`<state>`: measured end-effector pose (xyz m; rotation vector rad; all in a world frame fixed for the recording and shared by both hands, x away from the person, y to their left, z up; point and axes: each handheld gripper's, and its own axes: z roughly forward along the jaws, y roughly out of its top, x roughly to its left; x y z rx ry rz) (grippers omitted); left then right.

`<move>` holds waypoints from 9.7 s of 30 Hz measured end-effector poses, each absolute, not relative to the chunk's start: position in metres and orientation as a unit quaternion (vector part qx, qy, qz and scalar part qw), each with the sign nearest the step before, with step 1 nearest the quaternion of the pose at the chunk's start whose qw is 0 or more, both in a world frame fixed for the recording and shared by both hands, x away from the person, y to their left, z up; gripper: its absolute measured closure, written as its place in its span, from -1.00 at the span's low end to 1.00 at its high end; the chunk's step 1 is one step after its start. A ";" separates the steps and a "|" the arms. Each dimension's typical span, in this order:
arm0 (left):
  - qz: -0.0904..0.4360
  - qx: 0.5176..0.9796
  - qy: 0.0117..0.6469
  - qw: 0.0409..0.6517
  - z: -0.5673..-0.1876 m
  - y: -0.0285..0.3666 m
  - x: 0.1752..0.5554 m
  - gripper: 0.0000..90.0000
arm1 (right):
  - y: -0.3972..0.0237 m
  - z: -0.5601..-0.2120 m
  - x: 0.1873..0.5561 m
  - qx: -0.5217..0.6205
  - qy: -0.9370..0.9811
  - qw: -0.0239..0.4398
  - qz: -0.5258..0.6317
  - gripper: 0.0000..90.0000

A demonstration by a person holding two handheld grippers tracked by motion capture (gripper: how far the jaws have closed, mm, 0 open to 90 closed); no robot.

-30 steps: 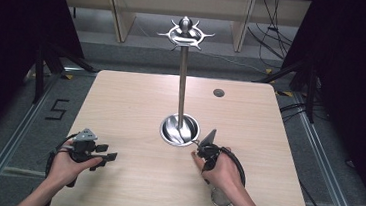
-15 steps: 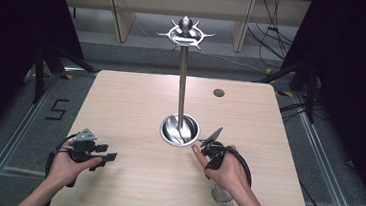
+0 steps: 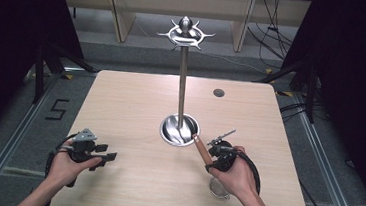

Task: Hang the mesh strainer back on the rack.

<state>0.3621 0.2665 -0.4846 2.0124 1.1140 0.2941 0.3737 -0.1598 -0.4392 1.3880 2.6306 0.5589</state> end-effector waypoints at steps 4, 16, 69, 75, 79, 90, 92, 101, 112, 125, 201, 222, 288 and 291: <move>0.119 0.797 0.440 0.397 -0.484 0.267 0.362 0.00 | -0.165 -0.437 0.370 0.444 0.868 0.068 0.211 0.58; 0.117 0.798 0.438 0.397 -0.484 0.268 0.362 0.00 | -0.172 -0.432 0.367 0.445 0.858 0.084 0.243 0.59; 0.122 0.794 0.441 0.401 -0.483 0.268 0.362 -0.01 | -0.179 -0.386 0.366 0.454 0.800 0.151 0.362 0.59; 0.127 0.794 0.442 0.398 -0.483 0.268 0.361 -0.01 | -0.178 -0.380 0.368 0.446 0.799 0.160 0.369 0.59; 0.127 0.794 0.442 0.397 -0.483 0.268 0.361 -0.01 | -0.177 -0.376 0.369 0.445 0.795 0.167 0.377 0.59; 0.127 0.792 0.444 0.400 -0.483 0.267 0.361 -0.01 | -0.178 -0.370 0.373 0.432 0.794 0.181 0.388 0.59; 0.127 0.791 0.443 0.402 -0.483 0.267 0.361 -0.01 | -0.177 -0.367 0.373 0.438 0.790 0.174 0.393 0.59; 0.122 0.793 0.443 0.399 -0.482 0.269 0.361 -0.01 | -0.173 -0.358 0.376 0.429 0.784 0.188 0.407 0.59; 0.122 0.794 0.443 0.399 -0.482 0.269 0.361 -0.01 | -0.170 -0.344 0.378 0.411 0.789 0.202 0.410 0.59; 0.125 0.789 0.444 0.406 -0.483 0.269 0.361 -0.01 | -0.166 -0.336 0.382 0.410 0.779 0.210 0.426 0.59; 0.127 0.788 0.445 0.406 -0.482 0.269 0.362 -0.01 | -0.160 -0.287 0.391 0.378 0.757 0.248 0.472 0.58; 0.125 0.790 0.443 0.404 -0.482 0.270 0.362 -0.01 | -0.154 -0.272 0.386 0.363 0.753 0.248 0.490 0.59; 0.126 0.788 0.444 0.409 -0.482 0.270 0.361 -0.01 | -0.136 -0.267 0.412 0.356 0.760 0.231 0.492 0.59; 0.126 0.785 0.446 0.412 -0.483 0.269 0.361 -0.01 | -0.135 -0.267 0.412 0.367 0.756 0.220 0.495 0.59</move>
